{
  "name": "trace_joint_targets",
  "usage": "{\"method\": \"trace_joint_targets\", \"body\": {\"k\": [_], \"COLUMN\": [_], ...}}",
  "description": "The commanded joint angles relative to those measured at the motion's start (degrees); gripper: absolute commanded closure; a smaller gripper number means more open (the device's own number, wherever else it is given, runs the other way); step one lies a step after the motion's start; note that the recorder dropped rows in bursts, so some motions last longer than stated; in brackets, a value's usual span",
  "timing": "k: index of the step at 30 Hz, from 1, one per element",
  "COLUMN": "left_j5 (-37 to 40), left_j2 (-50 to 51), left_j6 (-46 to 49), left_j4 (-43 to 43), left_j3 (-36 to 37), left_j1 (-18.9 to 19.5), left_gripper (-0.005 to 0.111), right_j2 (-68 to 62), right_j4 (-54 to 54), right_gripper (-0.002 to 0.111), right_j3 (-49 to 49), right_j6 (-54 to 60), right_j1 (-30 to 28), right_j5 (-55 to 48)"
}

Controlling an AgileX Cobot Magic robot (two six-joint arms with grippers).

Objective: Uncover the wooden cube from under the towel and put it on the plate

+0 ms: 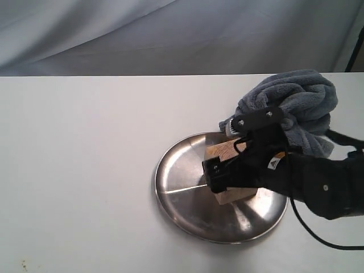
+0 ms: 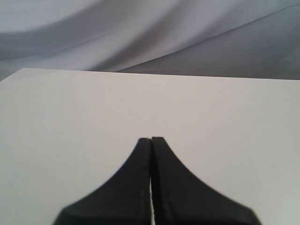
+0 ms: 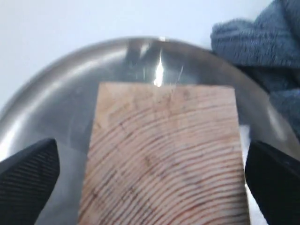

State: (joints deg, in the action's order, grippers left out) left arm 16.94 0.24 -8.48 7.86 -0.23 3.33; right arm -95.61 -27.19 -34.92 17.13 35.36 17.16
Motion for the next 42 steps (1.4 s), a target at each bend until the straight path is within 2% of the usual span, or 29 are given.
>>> {"method": "trace_joint_targets", "body": {"k": [1, 10, 14, 16, 18, 26, 27, 32, 38, 42], "left_j5": [-0.4, -0.4, -0.4, -0.4, -0.4, -0.4, -0.4, -0.4, -0.4, -0.4], "left_j2": [-0.2, -0.2, -0.2, -0.2, -0.2, -0.2, -0.2, -0.2, -0.2, -0.2], "left_j6": [-0.3, -0.3, -0.3, -0.3, -0.3, -0.3, -0.3, -0.3, -0.3, -0.3], "left_j4": [0.0, 0.0, 0.0, 0.0, 0.0, 0.0, 0.0, 0.0, 0.0, 0.0], "left_j3": [0.2, 0.2, 0.2, 0.2, 0.2, 0.2, 0.2, 0.2, 0.2, 0.2], "left_j1": [0.1, 0.1, 0.1, 0.1, 0.1, 0.1, 0.1, 0.1, 0.1, 0.1], "left_gripper": [0.107, 0.107, 0.107, 0.107, 0.107, 0.107, 0.107, 0.107, 0.107, 0.107], "right_j2": [8.9, 29.1, 39.2, 43.7, 48.6, 64.6, 66.0, 78.6, 85.5, 85.3], "right_j4": [1.8, 1.9, 2.8, 2.8, 2.8, 3.0, 3.5, 4.9, 5.4, 15.5], "right_gripper": [0.003, 0.004, 0.012, 0.021, 0.034, 0.103, 0.108, 0.108, 0.108, 0.108], "right_j3": [0.2, 0.2, 0.2, 0.2, 0.2, 0.2, 0.2, 3.1, 3.5, 4.5], "right_j6": [0.4, 2.6, 2.6, 2.6, 2.6, 2.6, 2.5, 1.4, 0.8, 0.8], "right_j1": [0.1, 0.1, 0.1, 0.1, 0.1, 0.1, 0.1, 0.1, 0.1, -0.5], "right_j5": [-2.1, -14.2, -23.8, -27.6, -31.9, -47.4, -48.6, -53.1, -55.7, -55.0]}}
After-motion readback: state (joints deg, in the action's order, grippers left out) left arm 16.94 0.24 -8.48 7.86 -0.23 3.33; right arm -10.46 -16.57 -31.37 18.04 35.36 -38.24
